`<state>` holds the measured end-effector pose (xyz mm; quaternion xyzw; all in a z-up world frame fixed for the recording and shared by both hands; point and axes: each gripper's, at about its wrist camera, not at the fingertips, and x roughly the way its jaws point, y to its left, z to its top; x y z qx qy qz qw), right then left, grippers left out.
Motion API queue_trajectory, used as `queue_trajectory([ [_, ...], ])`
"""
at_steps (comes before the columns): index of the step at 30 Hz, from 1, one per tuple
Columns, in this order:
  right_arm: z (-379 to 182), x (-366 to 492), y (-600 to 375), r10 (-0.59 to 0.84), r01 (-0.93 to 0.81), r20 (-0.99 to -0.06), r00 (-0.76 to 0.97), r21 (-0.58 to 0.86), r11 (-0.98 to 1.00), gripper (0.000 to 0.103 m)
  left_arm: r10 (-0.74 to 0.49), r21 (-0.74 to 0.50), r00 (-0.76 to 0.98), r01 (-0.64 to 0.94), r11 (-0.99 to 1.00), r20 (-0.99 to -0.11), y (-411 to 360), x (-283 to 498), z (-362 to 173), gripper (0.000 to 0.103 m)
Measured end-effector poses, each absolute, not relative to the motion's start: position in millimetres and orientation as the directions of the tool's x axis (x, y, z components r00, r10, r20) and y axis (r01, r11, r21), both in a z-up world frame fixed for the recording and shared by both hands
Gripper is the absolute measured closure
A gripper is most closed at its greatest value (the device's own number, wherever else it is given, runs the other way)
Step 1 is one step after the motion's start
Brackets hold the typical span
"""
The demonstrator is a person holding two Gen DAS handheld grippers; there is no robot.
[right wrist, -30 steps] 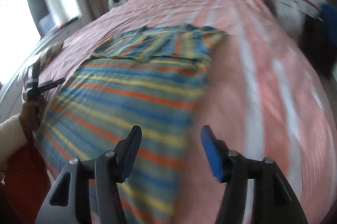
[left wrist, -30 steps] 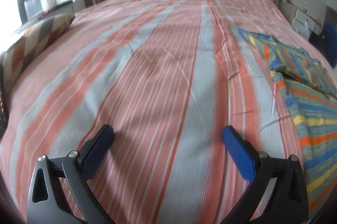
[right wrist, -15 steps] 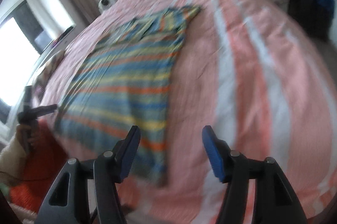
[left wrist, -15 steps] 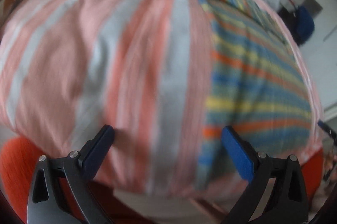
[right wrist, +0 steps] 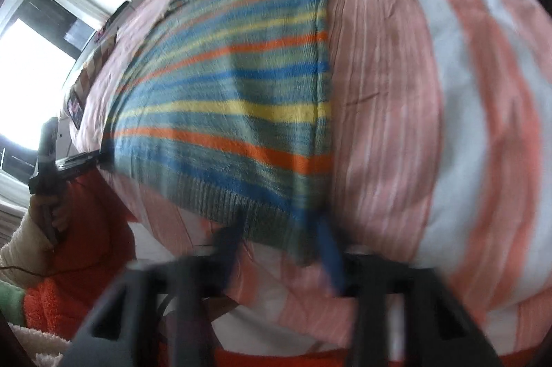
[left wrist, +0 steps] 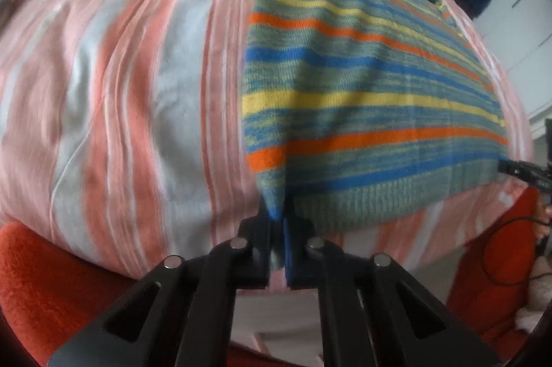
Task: Fold small clothes
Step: 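Grasp the hem with both grippers and fold it up toward the collar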
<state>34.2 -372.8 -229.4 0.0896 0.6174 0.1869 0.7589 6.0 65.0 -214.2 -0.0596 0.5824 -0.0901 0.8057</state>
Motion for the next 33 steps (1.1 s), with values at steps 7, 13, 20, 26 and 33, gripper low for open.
queue_trajectory([
  [7,-188,45,-397,0.520,-0.137,-0.809,0.274,0.502,0.854,0.097,-0.405,-0.426,0.390,0.035,0.904,-0.827,90,25,-171,0.100],
  [13,-165,120,-407,0.499,-0.131,-0.748,0.438,0.496,0.858,0.097,-0.409,-0.474,0.515,0.007,0.881,-0.753,106,122,-143,0.100],
  [20,-168,267,-413,0.458,-0.066,-0.708,0.538,0.506,0.860,0.097,-0.341,-0.435,0.553,-0.043,0.900,-0.760,104,263,-140,0.100],
  [26,-179,376,-414,0.442,-0.041,-0.714,0.543,0.504,0.863,0.097,-0.314,-0.429,0.520,-0.115,0.896,-0.794,112,352,-157,0.100],
  [33,-226,459,-445,0.422,0.091,-0.625,0.657,0.621,0.778,0.079,-0.234,-0.455,0.573,-0.277,0.846,-0.785,141,410,-176,0.040],
])
